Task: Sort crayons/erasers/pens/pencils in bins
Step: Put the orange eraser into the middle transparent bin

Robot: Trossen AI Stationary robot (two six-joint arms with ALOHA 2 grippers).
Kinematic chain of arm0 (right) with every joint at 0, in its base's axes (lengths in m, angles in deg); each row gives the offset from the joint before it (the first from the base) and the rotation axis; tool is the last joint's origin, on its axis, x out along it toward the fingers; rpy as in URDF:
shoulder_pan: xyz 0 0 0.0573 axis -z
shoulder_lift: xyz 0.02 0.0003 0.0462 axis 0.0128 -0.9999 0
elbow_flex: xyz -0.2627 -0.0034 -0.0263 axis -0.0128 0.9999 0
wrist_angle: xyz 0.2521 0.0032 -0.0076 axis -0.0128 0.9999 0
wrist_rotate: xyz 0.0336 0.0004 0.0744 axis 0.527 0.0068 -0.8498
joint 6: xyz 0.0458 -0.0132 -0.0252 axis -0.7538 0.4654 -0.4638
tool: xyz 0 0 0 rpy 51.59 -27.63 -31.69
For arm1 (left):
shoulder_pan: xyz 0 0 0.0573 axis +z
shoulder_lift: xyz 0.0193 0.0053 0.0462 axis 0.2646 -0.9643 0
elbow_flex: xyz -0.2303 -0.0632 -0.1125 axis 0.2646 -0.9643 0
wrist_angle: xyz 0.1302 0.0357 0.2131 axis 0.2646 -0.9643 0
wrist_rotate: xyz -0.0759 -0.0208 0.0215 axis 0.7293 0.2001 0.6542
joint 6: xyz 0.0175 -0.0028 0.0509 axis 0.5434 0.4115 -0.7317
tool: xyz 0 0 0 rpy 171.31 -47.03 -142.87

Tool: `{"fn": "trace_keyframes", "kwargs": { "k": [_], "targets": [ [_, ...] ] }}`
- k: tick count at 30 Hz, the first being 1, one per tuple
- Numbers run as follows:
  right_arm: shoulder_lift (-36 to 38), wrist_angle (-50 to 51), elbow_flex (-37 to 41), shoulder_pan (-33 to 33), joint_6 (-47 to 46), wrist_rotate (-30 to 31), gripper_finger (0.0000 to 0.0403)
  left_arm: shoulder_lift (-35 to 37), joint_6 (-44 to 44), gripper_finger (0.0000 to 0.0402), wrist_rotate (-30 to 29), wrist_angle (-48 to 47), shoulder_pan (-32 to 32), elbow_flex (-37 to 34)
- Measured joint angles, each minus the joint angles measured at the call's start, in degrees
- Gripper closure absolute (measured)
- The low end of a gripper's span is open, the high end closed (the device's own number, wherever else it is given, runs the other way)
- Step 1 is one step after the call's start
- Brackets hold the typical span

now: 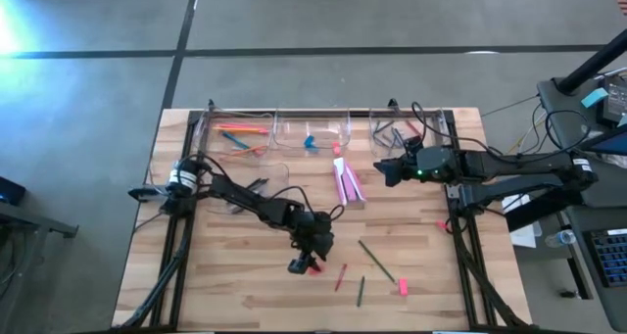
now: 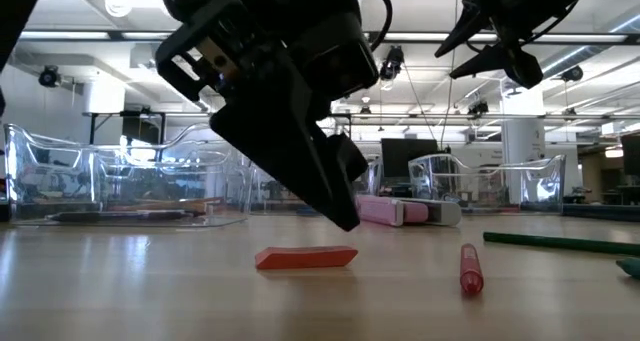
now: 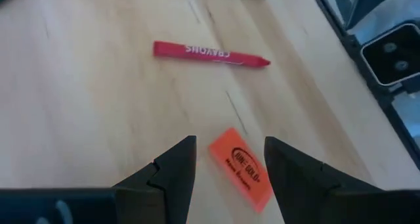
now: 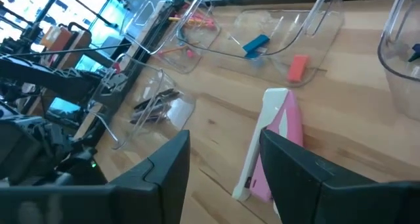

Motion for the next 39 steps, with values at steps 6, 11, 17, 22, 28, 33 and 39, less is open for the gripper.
{"fn": "trace_keyframes", "kwargs": {
  "k": [6, 11, 17, 22, 28, 33, 39],
  "targets": [
    [-0.02, 0.13, -0.02, 0.0, 1.13, 0.64, 0.0229, 0.02, -2.66, 0.0236, 1.61, 0.29, -0.74, 0.14],
    [-0.08, 0.23, -0.02, 0.0, 1.48, 0.94, 0.0229, -1.63, -2.51, 0.0236, 1.52, 0.68, -0.93, 0.18],
    [-0.11, 0.26, -0.02, 0.0, 1.48, 0.94, 0.0229, -2.32, -1.56, 0.0236, -0.36, 1.05, -0.89, 1.45],
    [-0.11, 0.26, -0.02, 0.0, 1.48, 0.93, 0.0229, -2.32, -2.47, 0.0236, -0.71, 0.95, -0.87, 2.21],
    [-0.11, 0.25, -0.02, 0.0, 1.48, 0.94, 0.0229, -3.52, -2.86, 0.0236, -0.66, -1.07, -1.58, 2.06],
    [-0.11, 0.26, -0.02, 0.0, 1.48, 0.93, 0.0229, -4.04, -3.1, 0.0236, -0.83, -1.28, -2.09, 2.08],
    [-0.11, 0.26, -0.02, 0.0, 1.48, 0.92, 0.023, -4.11, -5.63, 0.0253, -1.49, -2.19, -2.63, 2.04]
  ]
}}
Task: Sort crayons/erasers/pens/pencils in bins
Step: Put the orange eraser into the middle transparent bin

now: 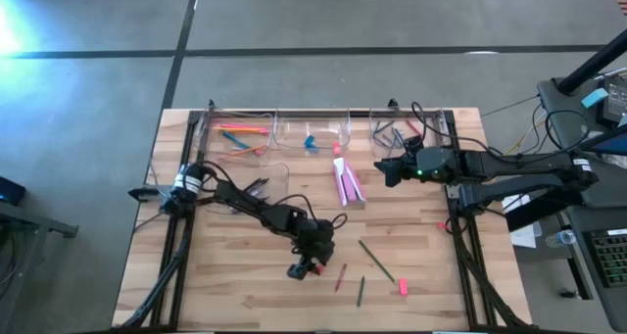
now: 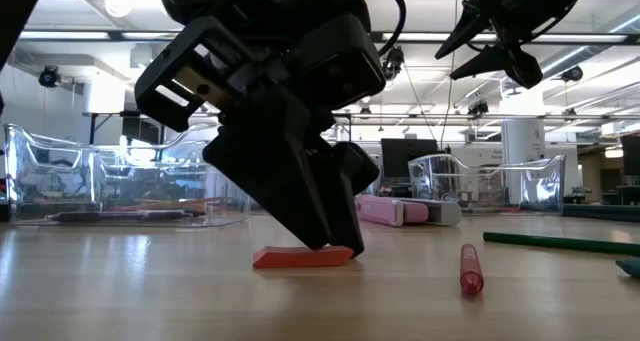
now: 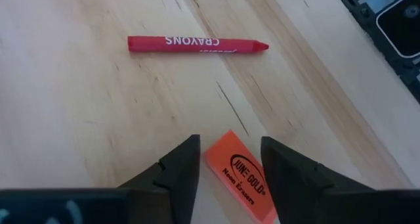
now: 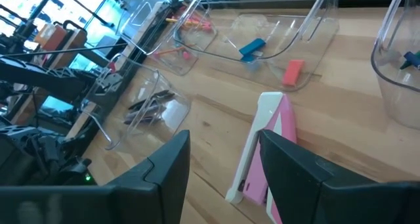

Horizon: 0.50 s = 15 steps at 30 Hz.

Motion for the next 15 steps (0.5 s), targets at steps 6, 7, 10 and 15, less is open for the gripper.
{"fn": "trace_keyframes", "kwargs": {
  "k": [6, 7, 10, 15],
  "targets": [
    [0.0, -0.02, 0.0, 0.0, 0.0, 0.02, 0.0229, -0.09, -0.35, 0.0311, 0.33, -1.25, -0.25, -0.09],
    [-0.02, 0.0, 0.0, 0.0, 0.0, 0.02, 0.023, -0.09, -0.3, 0.032, 0.42, -1.32, -0.25, -0.09],
    [-0.02, 0.0, 0.0, 0.0, 0.0, 0.02, 0.023, -0.11, -0.18, 0.0346, 0.57, -1.39, -0.25, -0.11],
    [-0.02, -0.02, 0.0, 0.0, -0.11, 0.04, 0.023, 0.89, 0.26, 0.0394, 0.92, -1.95, -0.09, -0.24]
  ]
}}
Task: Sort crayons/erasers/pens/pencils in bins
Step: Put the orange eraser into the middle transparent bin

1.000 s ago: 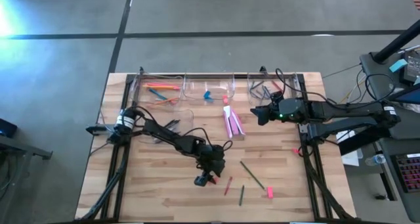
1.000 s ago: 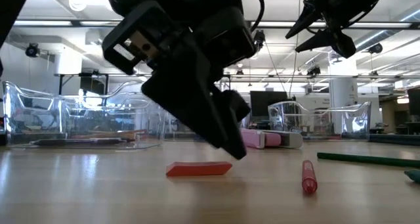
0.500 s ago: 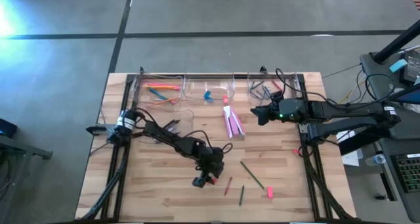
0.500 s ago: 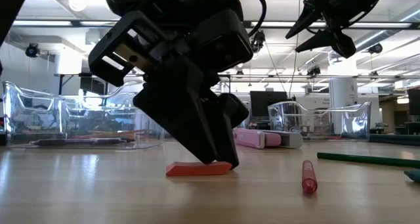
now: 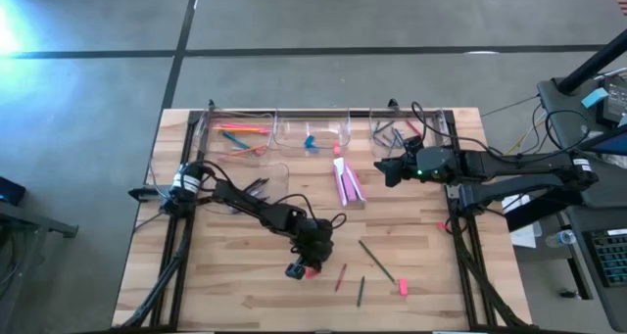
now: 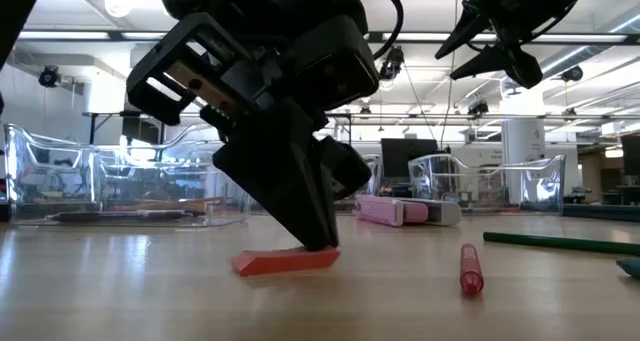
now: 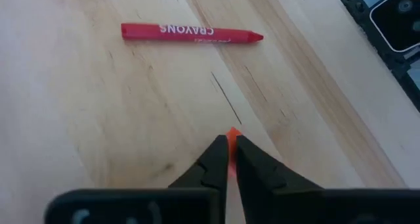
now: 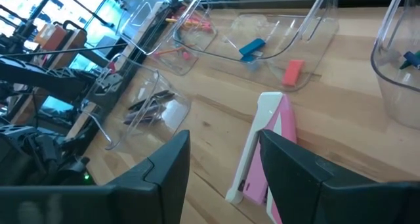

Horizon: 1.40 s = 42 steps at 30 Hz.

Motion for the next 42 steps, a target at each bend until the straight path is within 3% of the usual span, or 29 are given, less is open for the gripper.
{"fn": "trace_keyframes", "kwargs": {
  "k": [6, 15, 21, 26, 29, 34, 39, 42],
  "targets": [
    [0.0, 0.02, 0.0, 0.0, -0.11, 0.29, 0.023, 4.26, -0.43, 0.0401, 1.91, -5.8, 0.65, 1.33],
    [0.0, -0.17, 0.0, 0.13, 0.08, 1.99, 0.023, 15.09, -0.66, 0.0401, -0.94, -7.82, 4.4, 1.7],
    [0.0, -0.19, 0.0, 0.04, 0.12, 2.05, 0.023, 25.21, -5.37, 0.0402, -10.9, -14.08, 11.72, 1.78],
    [0.0, -0.24, 0.0, 0.0, -0.33, 2.7, 0.023, 31.52, -7.72, 0.0402, -19.51, -15.52, 24.04, 1.46],
    [0.0, -0.25, 0.0, 0.02, -0.65, 2.95, 0.023, 32.15, -7.72, 0.0401, -22.62, -13.6, 31.12, 1.39],
    [0.0, -0.26, 0.0, 0.02, -1.08, 2.95, 0.023, 30.86, -7.81, 0.0401, -22.77, -10.78, 39.94, 1.33],
    [0.0, -0.26, 0.0, 0.02, -1.29, 2.95, 0.023, 28.03, -7.59, 0.0398, -22.5, -11.38, 44.78, 1.06],
    [0.0, -0.24, 0.0, 0.02, -1.42, 2.93, 0.023, 27.79, -7.44, 0.0371, -21.51, -12.09, 46.3, 1.32]
  ]
}}
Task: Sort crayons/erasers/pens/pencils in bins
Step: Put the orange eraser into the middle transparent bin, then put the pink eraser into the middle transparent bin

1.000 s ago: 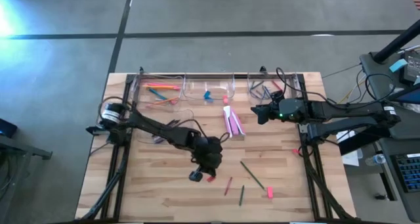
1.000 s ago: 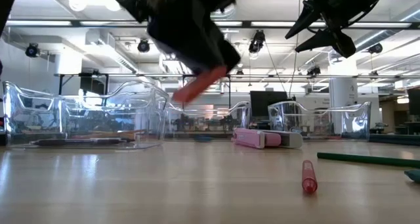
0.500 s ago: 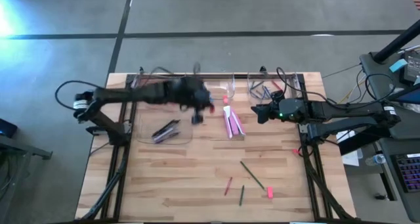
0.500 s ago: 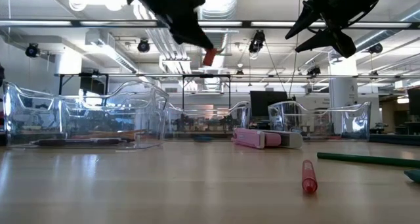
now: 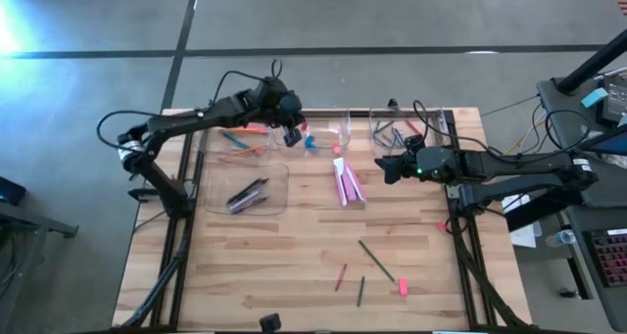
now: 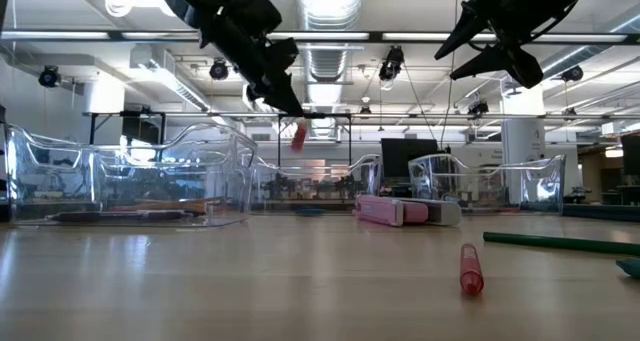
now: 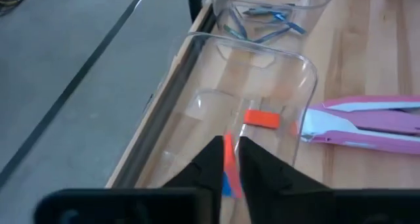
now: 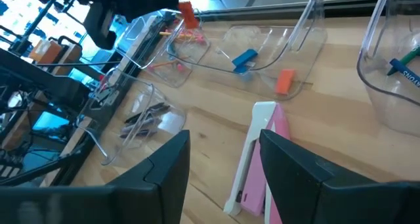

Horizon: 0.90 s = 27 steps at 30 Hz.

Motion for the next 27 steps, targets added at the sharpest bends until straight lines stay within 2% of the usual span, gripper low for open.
{"fn": "trace_keyframes", "kwargs": {
  "k": [5, 8, 10, 14, 20, 27],
  "targets": [
    [0.0, -0.02, 0.0, -0.02, -0.01, -1.18, 0.023, 0.45, 2.98, 0.0291, 0.25, -0.55, 0.95, 1.53],
    [0.0, -0.02, 0.0, -0.02, -0.57, -4.62, 0.023, 2.01, 4.41, 0.025, 0.55, -2.63, 0.97, 3.86],
    [-0.05, 0.02, 0.02, -0.51, -1.8, -7.89, 0.0229, 4.26, 4.85, 0.0236, 2.37, -3.48, 0.62, 5.21],
    [-1.44, 0.28, 0.02, -4.71, -3.61, -11.46, 0.023, 10.81, 7.34, 0.0239, 5.71, -0.72, -2.16, 5.04],
    [-7.18, 0.87, 0.02, -15.78, -7.63, -11.64, 0.023, 20.6, 7.54, 0.0267, 5.84, 2.29, -8.34, 2.12],
    [-15.73, 2.42, 0.02, -29.0, -18.11, -13.63, 0.023, 26.43, 11.44, 0.0274, 5.85, 2.66, -15.72, -2.42]
  ]
}}
